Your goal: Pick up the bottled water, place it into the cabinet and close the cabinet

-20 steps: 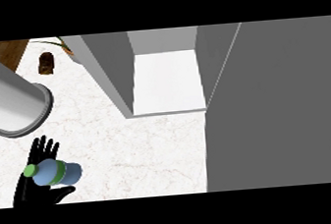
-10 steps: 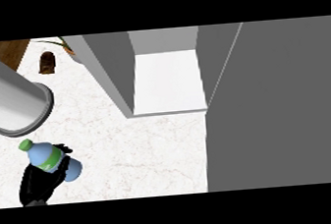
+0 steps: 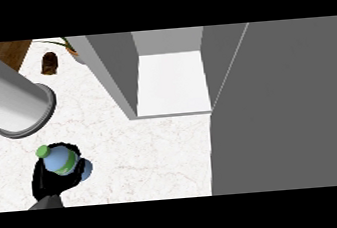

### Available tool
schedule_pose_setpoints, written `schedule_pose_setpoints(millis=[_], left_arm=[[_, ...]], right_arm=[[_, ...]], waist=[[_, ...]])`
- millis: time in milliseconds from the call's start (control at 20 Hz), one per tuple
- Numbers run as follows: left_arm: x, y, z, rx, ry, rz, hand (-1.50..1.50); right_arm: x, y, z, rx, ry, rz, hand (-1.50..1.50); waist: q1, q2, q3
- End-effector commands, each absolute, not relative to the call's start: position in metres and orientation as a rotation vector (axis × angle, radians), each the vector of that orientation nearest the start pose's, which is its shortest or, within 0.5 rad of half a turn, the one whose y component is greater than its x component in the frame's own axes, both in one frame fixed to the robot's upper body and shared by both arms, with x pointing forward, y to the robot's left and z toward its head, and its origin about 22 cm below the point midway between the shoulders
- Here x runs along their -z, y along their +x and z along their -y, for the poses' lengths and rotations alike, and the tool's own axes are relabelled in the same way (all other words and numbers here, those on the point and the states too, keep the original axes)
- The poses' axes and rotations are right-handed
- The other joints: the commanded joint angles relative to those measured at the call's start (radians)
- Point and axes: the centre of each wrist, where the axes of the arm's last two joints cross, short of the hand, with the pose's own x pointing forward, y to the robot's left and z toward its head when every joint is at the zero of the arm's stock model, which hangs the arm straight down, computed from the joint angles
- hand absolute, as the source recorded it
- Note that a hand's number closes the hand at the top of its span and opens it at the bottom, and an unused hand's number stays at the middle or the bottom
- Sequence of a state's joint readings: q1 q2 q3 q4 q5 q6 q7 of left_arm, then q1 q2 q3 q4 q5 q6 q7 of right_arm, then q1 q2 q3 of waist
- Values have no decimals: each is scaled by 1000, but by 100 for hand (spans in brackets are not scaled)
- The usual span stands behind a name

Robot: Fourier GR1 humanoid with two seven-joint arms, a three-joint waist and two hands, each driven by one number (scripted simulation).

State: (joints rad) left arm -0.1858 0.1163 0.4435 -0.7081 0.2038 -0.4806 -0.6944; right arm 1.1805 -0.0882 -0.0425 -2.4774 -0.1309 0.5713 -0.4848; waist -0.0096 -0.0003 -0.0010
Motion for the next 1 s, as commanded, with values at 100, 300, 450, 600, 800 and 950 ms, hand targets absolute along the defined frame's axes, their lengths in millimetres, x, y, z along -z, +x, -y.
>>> schedule_pose_setpoints(millis=[100, 300, 450, 600, 800, 950], left_arm=[[131, 252, -263, -411, -278, 1806, 150], [119, 274, -240, -367, -276, 1832, 150], [97, 281, -234, -346, -339, 1857, 150], [84, 272, -215, -275, -383, 1851, 150], [57, 270, -178, -235, -426, 1849, 150], [20, 266, -155, -235, -461, 1890, 150]], right_arm=[[-131, -3, 269, -199, 143, 1895, -150], [-129, -6, 278, -204, 161, 1901, -150], [-134, 0, 279, -211, 120, 1902, -150], [-127, 3, 271, -192, 116, 1907, -150], [-129, 5, 280, -201, 118, 1921, -150], [-123, 5, 276, -208, 116, 1912, -150]], waist=[[-2, -2, 0], [-9, -2, 1], [9, -3, 1], [15, -7, 2], [14, -5, 2], [16, -8, 2]])
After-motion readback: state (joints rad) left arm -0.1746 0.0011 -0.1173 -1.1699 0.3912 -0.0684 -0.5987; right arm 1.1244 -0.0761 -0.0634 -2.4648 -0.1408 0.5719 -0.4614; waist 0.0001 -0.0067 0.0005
